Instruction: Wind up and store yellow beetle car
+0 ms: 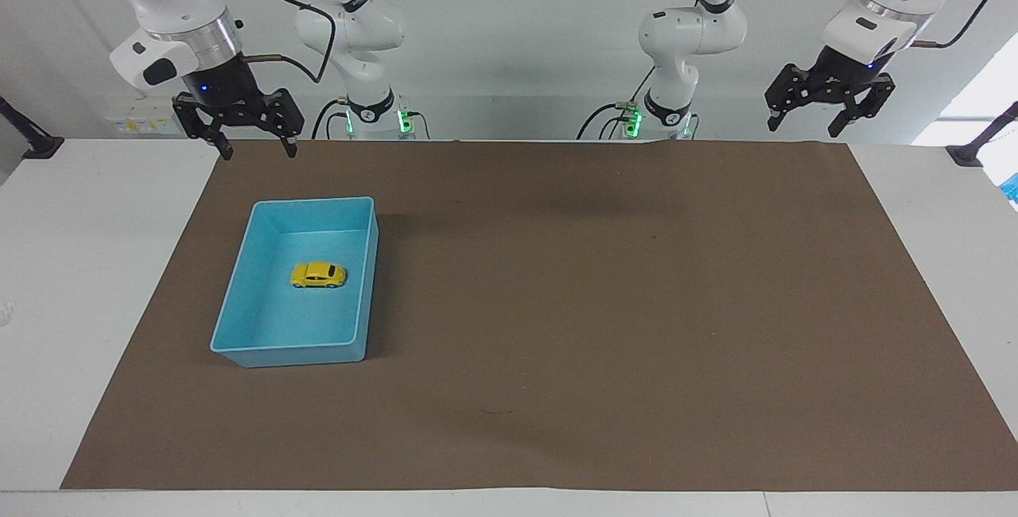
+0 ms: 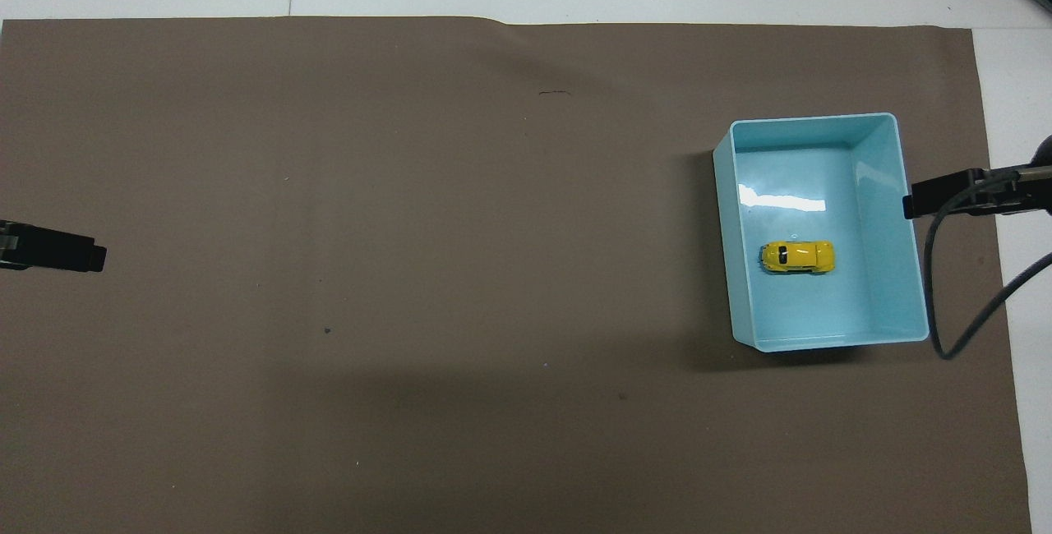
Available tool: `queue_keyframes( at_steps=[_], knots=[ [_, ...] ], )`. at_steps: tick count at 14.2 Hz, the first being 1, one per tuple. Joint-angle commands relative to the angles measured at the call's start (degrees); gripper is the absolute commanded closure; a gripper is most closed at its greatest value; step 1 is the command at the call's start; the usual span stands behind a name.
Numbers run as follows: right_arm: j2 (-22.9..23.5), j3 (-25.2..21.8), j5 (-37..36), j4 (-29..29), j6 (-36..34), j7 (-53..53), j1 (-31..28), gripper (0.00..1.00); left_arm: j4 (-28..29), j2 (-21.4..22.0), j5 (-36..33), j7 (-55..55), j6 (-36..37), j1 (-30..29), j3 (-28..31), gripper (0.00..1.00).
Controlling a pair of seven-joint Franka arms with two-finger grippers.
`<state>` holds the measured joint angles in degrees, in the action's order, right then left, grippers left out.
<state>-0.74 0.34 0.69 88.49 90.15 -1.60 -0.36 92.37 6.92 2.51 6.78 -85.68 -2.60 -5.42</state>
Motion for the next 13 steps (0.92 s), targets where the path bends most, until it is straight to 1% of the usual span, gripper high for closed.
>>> queue_keyframes(
  at_steps=[1, 6, 13],
  knots=[
    [0.21, 1.15, -0.68, -0.86, -0.68, 1.34, -1.05, 0.00, 0.79, 0.82, 0.83, -0.10, -0.01, -0.74, -0.21, 0.00],
    [-0.93, 1.16, 0.54, -0.86, -0.94, 1.25, -0.96, 0.00, 0.79, 0.82, 0.83, -0.10, -0.01, -0.74, -0.21, 0.00],
    [-0.93, 0.89, -0.07, -0.86, -0.68, 1.25, -0.96, 0.00, 0.79, 0.82, 0.83, -0.10, -0.01, -0.74, -0.21, 0.00]
  ],
)
